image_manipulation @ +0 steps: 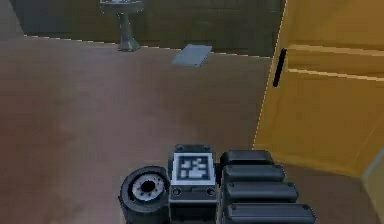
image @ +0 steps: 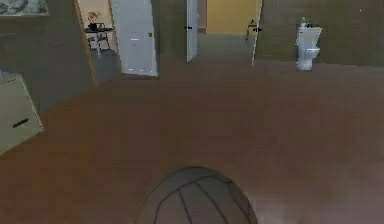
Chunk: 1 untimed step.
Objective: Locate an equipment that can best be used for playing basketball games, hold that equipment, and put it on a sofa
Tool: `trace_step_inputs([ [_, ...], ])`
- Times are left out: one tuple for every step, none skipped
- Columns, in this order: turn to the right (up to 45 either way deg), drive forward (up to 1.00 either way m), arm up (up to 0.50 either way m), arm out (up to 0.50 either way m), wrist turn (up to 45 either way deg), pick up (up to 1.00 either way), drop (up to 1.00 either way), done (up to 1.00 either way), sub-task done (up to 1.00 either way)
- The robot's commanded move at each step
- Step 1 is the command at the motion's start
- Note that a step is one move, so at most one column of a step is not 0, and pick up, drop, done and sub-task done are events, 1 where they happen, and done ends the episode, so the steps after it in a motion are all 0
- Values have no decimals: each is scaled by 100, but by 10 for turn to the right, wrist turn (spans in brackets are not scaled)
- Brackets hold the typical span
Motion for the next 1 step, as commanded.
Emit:
trace_step_inputs([
  [-180, 0, 0, 0, 0, 0, 0, 0, 0],
])
